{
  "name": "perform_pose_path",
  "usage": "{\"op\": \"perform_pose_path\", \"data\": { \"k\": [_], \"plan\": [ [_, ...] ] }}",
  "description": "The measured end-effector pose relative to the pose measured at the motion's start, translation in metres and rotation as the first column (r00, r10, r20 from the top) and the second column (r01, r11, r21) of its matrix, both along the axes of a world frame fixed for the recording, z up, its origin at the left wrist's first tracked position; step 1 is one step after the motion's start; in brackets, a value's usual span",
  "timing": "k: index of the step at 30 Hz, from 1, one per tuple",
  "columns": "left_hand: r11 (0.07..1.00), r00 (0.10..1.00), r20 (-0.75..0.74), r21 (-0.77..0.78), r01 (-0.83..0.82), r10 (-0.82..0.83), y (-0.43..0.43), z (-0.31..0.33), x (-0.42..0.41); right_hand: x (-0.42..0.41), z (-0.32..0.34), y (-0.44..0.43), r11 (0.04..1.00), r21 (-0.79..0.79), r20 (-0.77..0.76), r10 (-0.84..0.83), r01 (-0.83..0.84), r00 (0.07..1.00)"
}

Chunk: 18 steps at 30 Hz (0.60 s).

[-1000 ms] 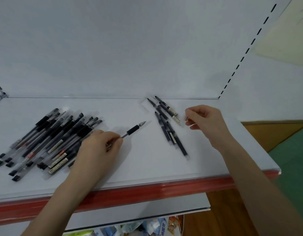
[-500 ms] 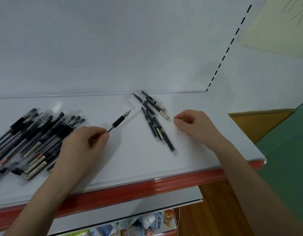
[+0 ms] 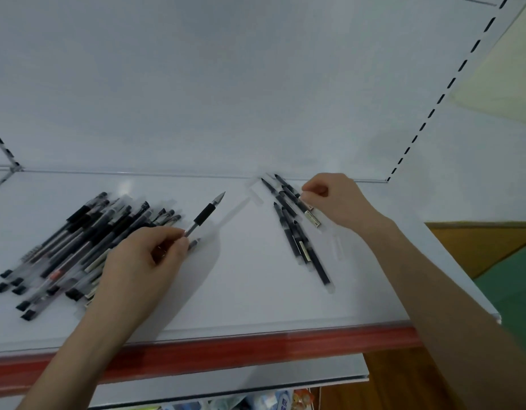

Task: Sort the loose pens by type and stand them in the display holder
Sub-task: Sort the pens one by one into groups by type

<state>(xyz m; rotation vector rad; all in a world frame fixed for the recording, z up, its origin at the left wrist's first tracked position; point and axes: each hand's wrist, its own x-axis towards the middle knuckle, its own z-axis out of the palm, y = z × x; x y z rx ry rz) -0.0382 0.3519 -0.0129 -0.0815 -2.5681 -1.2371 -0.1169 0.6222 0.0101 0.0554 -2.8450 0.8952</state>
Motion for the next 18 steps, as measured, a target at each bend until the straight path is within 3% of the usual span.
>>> {"op": "perform_pose_path", "data": {
  "k": [9,18],
  "plan": [
    [1.000,1.000,-0.010,-0.009,0.012,-0.012,-0.003,0.000,0.001,-0.013,0.002,0.013,0.997,0.040,0.028,-0.073,0.072,0.997],
    [0.999,0.999,-0.013,0.015,0.040,-0.040,0.004,0.002,-0.002,-0.019,0.000,0.006,0.999,0.037,0.003,-0.022,0.022,1.000]
  ]
}}
